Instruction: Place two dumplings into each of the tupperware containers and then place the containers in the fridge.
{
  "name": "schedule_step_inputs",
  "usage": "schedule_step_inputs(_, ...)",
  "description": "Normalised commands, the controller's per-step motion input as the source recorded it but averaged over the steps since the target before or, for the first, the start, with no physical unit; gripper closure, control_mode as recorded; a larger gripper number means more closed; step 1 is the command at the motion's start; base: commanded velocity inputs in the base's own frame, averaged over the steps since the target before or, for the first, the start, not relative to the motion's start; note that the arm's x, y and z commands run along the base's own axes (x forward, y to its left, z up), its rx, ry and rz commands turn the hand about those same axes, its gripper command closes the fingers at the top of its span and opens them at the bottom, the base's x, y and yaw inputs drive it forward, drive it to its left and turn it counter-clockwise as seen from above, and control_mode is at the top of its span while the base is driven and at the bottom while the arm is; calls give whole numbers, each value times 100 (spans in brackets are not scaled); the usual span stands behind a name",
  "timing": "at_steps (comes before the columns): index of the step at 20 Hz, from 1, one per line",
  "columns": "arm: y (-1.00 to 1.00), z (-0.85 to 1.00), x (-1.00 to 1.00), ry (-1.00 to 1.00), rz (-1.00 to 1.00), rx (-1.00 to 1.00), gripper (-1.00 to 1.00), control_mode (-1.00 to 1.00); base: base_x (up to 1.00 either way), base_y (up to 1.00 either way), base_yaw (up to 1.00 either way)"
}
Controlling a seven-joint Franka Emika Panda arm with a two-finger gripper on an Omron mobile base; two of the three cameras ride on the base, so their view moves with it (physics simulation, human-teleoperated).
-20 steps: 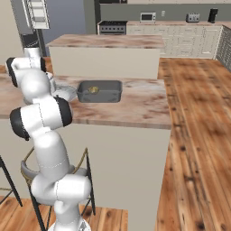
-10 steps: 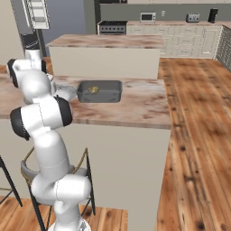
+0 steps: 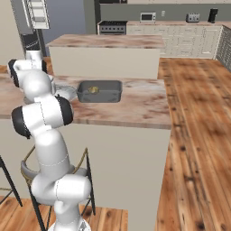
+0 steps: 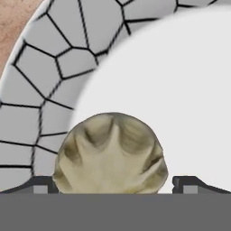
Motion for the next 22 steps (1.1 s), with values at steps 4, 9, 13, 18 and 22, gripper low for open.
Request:
schedule_step_inputs(4, 6, -10, 2, 1, 0, 0, 100, -100, 0, 0, 0)
schedule_step_inputs(9, 0, 0, 0, 0, 0, 0, 100, -100, 0, 0, 0)
schedule_step_inputs(13, -15, 11, -2, -2, 0, 0, 100, -100, 0, 0, 0)
schedule_step_inputs(18, -56, 48, -3, 0, -1, 0, 100, -100, 0, 0, 0)
schedule_step_inputs(22, -81, 54, -5, 0, -2, 0, 100, -100, 0, 0, 0)
